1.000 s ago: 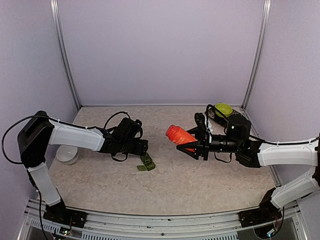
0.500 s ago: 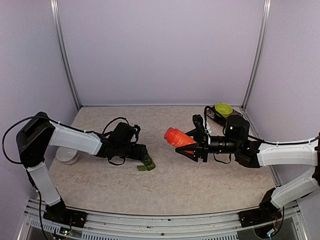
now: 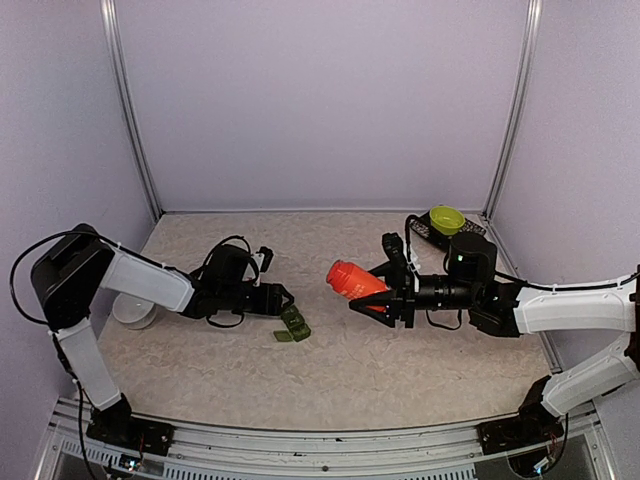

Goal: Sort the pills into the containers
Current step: Hold the pill container at the center of the board.

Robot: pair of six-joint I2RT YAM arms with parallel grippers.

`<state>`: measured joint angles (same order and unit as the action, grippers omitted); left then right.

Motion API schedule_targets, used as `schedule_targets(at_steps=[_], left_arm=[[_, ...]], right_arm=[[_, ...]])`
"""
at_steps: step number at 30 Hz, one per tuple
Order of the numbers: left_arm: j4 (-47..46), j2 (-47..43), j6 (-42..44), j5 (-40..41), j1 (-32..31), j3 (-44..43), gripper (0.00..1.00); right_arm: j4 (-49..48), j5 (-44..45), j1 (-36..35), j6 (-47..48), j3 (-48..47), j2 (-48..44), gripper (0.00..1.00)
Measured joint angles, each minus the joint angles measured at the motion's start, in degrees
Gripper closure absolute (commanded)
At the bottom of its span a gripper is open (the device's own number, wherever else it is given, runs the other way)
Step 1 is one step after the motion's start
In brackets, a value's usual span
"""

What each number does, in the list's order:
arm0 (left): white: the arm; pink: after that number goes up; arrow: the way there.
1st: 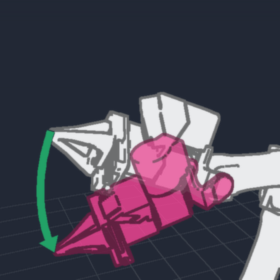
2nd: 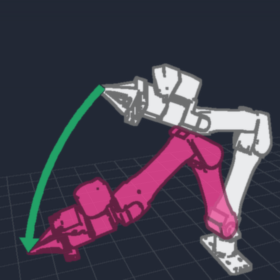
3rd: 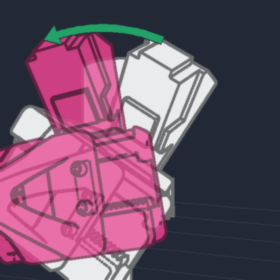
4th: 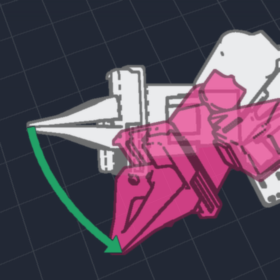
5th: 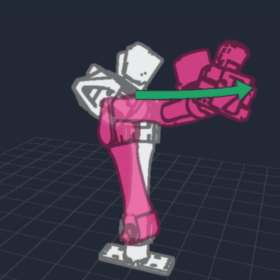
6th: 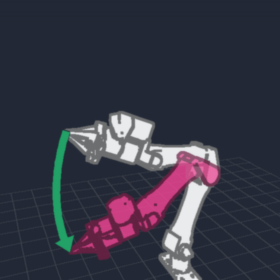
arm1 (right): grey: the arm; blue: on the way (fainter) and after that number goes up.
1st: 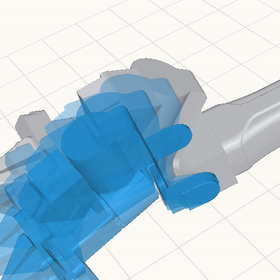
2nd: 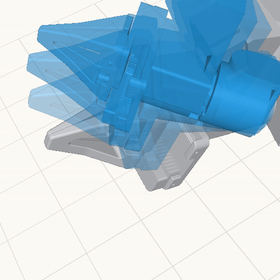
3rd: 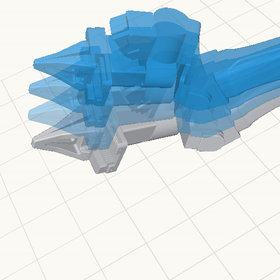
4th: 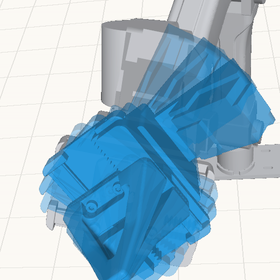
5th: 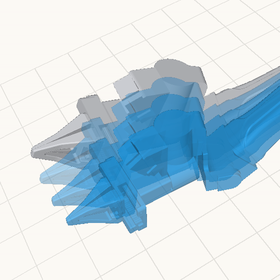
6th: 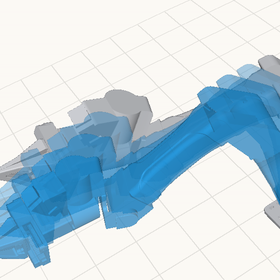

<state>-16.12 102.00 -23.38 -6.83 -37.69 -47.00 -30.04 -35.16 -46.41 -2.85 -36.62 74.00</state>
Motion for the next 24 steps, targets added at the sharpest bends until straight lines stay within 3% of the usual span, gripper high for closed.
schedule_targets(at_steps=[7,24], left_arm=[[-5.2,2.9,1.0,-6.2,0.1,0.0,0.37],[-17.8,4.9,0.7,-14.8,2.4,6.7,0.41]], right_arm=[[0.2,0.2,-0.5,0.0,0.0,0.0,0.98],[0.4,0.3,-0.8,0.3,0.0,0.1,0.98]])
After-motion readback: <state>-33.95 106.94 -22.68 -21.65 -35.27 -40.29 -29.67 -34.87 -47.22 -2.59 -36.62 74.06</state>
